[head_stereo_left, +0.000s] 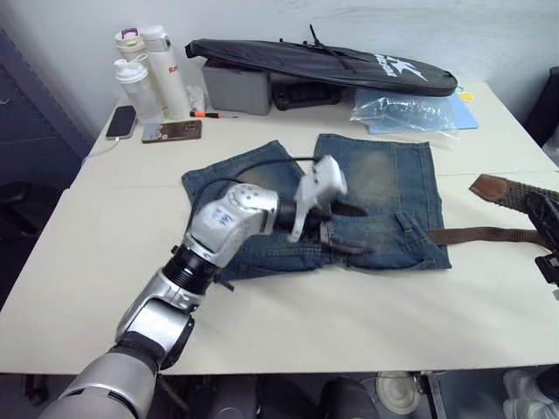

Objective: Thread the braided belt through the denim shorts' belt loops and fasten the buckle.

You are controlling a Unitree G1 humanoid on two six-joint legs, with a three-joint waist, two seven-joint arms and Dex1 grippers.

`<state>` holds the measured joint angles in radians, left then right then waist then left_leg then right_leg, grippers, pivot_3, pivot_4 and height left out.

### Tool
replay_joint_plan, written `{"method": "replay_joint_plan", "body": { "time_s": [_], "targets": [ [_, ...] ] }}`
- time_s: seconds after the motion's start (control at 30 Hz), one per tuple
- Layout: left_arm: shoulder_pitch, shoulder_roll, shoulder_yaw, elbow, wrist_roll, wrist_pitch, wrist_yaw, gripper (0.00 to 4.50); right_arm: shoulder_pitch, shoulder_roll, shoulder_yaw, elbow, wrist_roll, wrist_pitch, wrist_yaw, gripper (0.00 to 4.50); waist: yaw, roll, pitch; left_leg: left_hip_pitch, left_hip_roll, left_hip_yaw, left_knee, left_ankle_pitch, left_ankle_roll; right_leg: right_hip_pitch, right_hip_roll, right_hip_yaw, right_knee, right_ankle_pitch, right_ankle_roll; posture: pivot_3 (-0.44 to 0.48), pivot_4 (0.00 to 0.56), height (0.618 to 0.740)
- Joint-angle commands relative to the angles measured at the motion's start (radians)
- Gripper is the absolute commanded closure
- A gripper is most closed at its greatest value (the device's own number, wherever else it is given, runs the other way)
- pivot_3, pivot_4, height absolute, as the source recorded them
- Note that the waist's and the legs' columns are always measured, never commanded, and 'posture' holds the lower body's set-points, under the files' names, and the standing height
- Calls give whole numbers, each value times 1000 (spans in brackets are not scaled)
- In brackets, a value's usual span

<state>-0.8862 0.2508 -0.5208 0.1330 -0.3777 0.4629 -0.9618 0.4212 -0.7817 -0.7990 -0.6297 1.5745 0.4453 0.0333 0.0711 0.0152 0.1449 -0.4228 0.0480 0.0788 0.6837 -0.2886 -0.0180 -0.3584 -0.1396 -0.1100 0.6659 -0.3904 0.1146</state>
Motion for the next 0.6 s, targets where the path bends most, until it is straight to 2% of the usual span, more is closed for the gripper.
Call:
{"method": "replay_joint_plan", "body": {
  "time_s": [0.03,0.1,0.2,0.37,0.47,0.57,0.6],
  "targets": [
    [-54,-74,-118,156,225,-282,-3,41,39,-38,-59,-22,-27,63,-16,4500,11,0,0,0,0,0,0,0,1,1,0,0,-3,0,0,0,150,645],
    [-87,-145,-157,300,334,-431,51,41,51,-30,-72,-48,-22,71,-35,4500,14,-1,0,-1,-1,1,1,0,2,1,0,0,-5,0,0,0,150,645],
    [-139,-273,-133,502,400,-533,134,41,74,2,-90,-96,-13,68,-61,4500,12,-1,0,-2,-1,3,1,0,4,-1,-3,0,-6,1,1,0,150,645],
    [-211,-396,-96,744,485,-620,232,41,115,62,-107,-158,-16,51,-97,4500,9,-1,1,-2,-1,2,0,-1,4,-2,-4,-3,-5,1,3,0,150,645],
    [-234,-438,-96,847,537,-643,257,41,134,87,-113,-187,-15,42,-109,4500,6,-1,1,-1,-1,2,0,-1,4,-3,-4,-4,-4,1,3,0,150,645],
    [-235,-467,-85,916,570,-645,266,834,146,97,-119,-202,-13,29,-119,4500,4,-1,1,-1,0,2,-1,-1,4,-4,-4,-4,-3,1,3,0,150,645],
    [-233,-472,-86,931,582,-650,267,1262,149,99,-120,-205,-12,25,-123,4500,4,-1,1,-2,0,2,-1,-1,4,-4,-4,-4,-3,1,3,0,150,645]
  ]
}}
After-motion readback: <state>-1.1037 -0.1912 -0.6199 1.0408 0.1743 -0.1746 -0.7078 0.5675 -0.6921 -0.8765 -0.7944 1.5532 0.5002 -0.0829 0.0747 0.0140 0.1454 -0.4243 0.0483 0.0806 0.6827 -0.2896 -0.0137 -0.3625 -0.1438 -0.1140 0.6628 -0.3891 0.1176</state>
